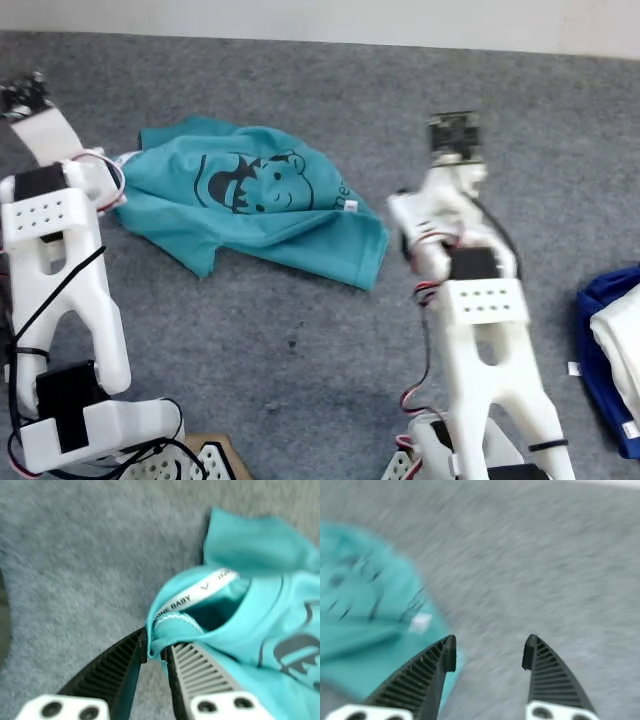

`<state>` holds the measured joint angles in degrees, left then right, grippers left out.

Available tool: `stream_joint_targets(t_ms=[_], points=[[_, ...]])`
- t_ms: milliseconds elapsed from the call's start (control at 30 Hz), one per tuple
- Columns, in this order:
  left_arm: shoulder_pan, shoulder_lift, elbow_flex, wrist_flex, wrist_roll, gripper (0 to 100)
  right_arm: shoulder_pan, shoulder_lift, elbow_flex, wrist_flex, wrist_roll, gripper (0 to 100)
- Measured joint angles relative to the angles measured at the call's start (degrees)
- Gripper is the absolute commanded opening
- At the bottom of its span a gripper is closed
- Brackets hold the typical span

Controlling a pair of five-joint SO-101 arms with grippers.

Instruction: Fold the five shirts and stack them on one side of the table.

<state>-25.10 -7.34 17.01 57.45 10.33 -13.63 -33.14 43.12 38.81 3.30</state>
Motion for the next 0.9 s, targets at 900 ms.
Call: stream_joint_targets(t_ms=[900], points=[[10.3, 0.0, 9.6, 0.0, -0.2, 7, -7.6, 30.9, -16.6, 6.4, -1.5, 22.4]])
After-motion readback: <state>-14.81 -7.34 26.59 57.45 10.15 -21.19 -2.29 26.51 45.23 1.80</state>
